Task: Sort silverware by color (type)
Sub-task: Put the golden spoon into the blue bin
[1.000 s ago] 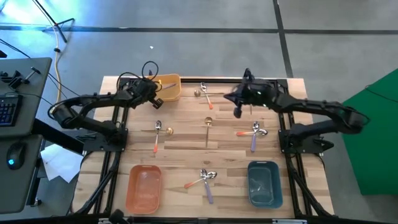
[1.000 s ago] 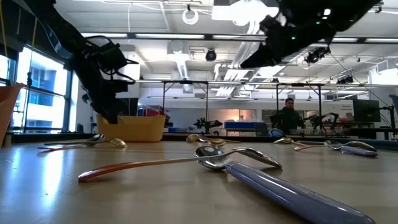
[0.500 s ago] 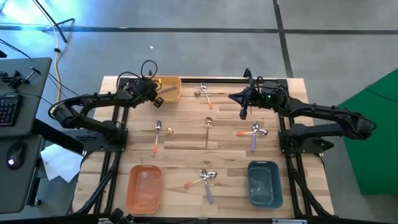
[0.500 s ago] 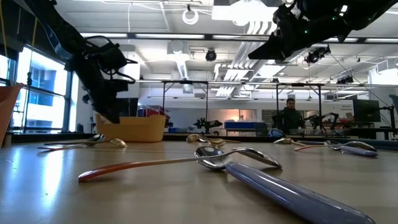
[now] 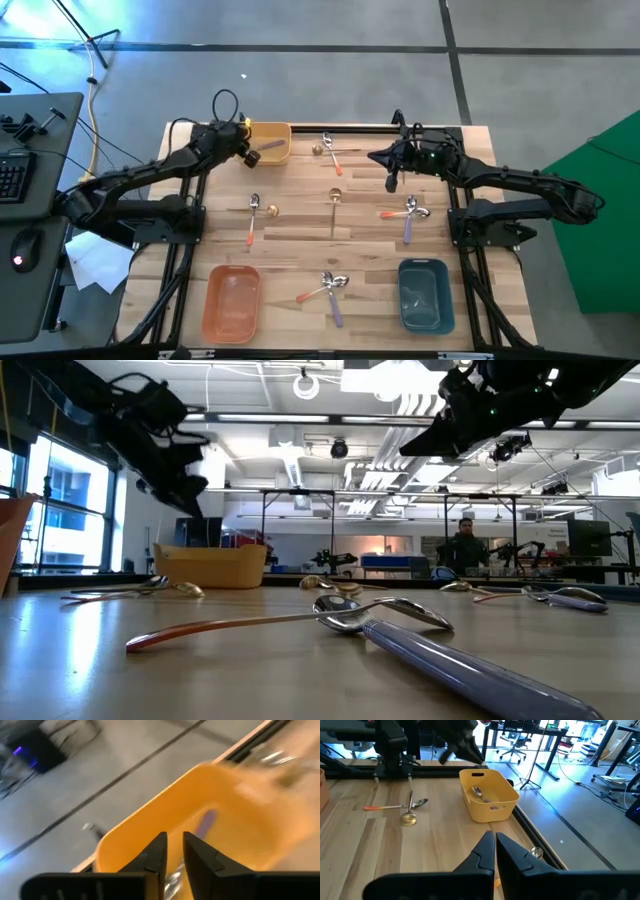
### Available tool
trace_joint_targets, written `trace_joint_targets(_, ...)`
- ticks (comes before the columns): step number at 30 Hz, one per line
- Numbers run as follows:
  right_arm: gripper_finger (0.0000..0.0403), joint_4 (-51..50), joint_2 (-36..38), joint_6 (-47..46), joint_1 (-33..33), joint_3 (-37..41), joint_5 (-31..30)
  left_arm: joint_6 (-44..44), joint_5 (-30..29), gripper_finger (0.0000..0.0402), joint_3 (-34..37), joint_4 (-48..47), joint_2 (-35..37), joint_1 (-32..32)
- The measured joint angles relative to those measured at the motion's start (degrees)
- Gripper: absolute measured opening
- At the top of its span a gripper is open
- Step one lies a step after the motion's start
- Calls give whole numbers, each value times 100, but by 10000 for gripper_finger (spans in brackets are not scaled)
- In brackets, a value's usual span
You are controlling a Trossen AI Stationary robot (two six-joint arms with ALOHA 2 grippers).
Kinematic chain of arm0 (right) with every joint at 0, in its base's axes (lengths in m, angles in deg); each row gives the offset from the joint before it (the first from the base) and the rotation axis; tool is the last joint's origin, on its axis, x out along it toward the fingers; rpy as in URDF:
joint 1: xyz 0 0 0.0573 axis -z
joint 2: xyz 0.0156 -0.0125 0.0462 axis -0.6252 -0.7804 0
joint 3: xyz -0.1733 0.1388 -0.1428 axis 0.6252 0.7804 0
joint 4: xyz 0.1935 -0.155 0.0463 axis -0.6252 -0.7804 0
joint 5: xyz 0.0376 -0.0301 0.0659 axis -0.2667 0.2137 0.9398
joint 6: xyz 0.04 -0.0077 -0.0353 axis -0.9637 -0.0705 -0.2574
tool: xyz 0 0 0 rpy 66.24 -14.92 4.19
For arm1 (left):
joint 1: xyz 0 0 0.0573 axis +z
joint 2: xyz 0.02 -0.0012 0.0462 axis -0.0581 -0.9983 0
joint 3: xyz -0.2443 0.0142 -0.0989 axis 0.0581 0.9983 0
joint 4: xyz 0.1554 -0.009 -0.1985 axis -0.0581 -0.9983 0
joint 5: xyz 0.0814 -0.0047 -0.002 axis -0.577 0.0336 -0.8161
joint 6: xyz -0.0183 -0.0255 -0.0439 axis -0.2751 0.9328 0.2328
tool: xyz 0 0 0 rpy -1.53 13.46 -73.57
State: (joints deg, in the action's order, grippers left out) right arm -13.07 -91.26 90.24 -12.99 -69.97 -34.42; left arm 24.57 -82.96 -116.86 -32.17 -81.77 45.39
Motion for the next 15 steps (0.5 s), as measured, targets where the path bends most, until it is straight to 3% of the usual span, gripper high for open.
trace_joint_targets(5,0,-78,-2,41,0,0,2,3,285,5,265,262,683,-751)
trace_joint_targets(15,0,-80,-4,41,0,0,24,74,313,1,526,960,941,-2377)
